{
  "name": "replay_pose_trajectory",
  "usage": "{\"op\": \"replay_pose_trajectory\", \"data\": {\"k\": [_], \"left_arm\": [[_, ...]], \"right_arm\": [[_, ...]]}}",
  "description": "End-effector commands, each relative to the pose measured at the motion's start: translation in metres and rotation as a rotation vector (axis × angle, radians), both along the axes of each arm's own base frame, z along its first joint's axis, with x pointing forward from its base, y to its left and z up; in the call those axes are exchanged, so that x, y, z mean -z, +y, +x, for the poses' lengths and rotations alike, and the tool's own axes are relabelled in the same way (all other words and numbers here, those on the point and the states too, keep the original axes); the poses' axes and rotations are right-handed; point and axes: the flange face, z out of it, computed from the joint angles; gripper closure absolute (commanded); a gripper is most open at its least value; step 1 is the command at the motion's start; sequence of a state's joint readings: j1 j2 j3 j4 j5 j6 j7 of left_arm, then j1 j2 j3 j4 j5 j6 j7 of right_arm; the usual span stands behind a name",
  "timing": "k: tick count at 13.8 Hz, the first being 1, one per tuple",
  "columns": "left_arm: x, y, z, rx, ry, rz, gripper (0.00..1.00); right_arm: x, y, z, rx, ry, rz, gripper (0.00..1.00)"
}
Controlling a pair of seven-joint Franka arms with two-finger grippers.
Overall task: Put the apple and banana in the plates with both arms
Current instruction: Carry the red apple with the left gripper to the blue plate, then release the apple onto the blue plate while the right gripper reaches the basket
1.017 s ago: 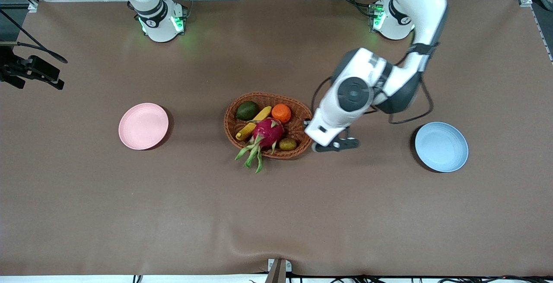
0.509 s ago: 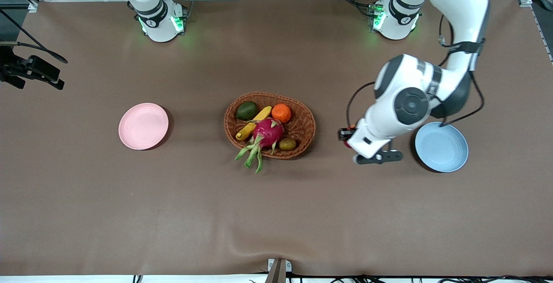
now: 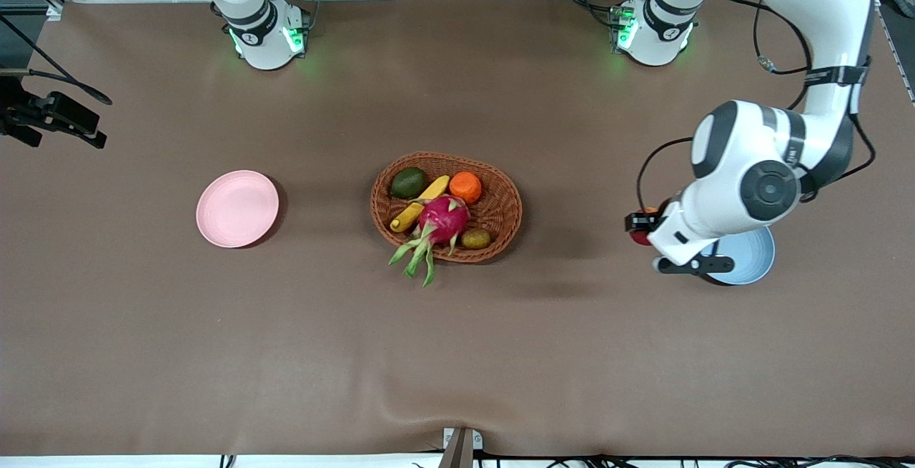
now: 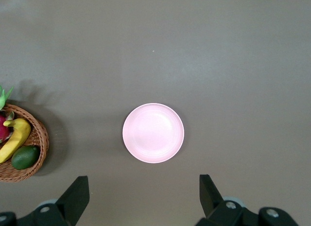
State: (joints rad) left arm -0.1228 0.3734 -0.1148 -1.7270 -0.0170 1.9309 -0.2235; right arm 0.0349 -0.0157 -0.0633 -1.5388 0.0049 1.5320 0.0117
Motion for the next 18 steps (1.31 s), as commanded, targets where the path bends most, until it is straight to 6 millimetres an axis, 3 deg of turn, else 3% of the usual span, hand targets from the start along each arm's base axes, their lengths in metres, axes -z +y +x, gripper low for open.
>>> {"op": "replay_pose_trajectory", "data": {"k": [1,4,7,9,12,15,18], "left_arm": [[0.009,0.039,-0.013,0.022,-0.024,0.004,0.68],[0.038,0.098,-0.018,0.073,-0.029,-0.017,0.68],[0.058,0.136,-0.025,0.081,0.002,-0.029,0.68],[0.083,0.182,-0.028,0.131,-0.019,-0.055,0.68],[0.107,0.207,-0.027,0.144,-0.036,-0.067,0.69],[0.123,0.223,-0.024,0.146,-0.048,-0.054,0.7],[0.123,0.223,-0.025,0.174,-0.043,-0.031,0.7]], "right_arm": [[0.0,0.005,-0.001,-0.018,0.001,-0.009,0.0],[0.001,0.006,0.0,-0.02,0.001,-0.01,0.0],[0.002,0.006,0.0,-0.02,0.006,-0.008,0.0],[0.002,0.011,-0.001,-0.029,0.009,-0.008,0.0],[0.007,0.015,-0.001,-0.035,0.023,-0.008,0.0],[0.021,0.031,0.004,-0.05,0.044,-0.011,0.0],[0.034,0.052,0.011,-0.035,0.064,-0.013,0.0]]}}
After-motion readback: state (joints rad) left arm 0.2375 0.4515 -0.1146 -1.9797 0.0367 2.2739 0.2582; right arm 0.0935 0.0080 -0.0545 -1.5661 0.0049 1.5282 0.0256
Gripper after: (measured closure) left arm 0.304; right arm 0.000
